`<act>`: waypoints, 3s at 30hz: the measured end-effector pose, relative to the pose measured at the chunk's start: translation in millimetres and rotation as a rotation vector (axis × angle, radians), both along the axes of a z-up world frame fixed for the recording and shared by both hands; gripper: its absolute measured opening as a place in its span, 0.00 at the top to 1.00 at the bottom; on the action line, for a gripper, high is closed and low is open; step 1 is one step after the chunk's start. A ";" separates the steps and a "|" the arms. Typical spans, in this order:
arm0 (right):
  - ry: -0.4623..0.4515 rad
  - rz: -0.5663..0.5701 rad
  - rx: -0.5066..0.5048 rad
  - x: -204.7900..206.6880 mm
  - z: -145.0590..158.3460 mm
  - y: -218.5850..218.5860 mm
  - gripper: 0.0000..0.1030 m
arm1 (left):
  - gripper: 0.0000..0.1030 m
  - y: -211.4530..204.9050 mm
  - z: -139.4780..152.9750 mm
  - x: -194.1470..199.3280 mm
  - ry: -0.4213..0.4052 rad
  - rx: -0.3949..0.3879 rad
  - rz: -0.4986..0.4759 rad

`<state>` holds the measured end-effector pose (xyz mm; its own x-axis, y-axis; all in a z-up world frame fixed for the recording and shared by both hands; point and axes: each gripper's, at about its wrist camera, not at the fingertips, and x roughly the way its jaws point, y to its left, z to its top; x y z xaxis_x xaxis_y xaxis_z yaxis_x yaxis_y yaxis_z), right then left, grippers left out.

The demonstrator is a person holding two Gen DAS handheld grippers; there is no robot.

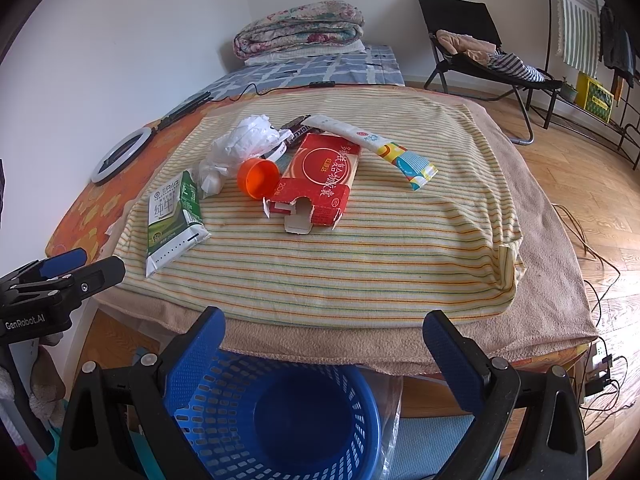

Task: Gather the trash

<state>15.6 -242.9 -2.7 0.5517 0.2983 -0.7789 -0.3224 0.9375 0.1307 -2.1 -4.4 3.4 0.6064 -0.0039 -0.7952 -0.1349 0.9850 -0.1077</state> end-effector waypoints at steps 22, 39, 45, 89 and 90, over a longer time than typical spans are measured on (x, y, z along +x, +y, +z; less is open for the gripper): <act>0.034 -0.015 0.015 2.6 -3.7 -2.1 0.00 | 0.00 17.0 -6.0 -6.1 0.001 -0.005 0.015; 0.013 0.032 0.085 25.1 7.5 9.9 0.00 | 0.00 56.3 -15.8 34.1 0.094 -0.118 0.115; 0.018 0.057 0.116 57.7 23.4 20.9 0.00 | 0.00 60.4 -25.4 63.8 0.129 -0.153 0.139; 0.204 0.036 0.385 204.5 -1.3 91.3 0.64 | 0.26 79.9 -62.2 115.5 0.176 -0.174 0.245; 0.184 0.036 0.384 202.5 3.6 90.6 0.64 | 0.26 81.4 -61.1 114.5 0.171 -0.172 0.248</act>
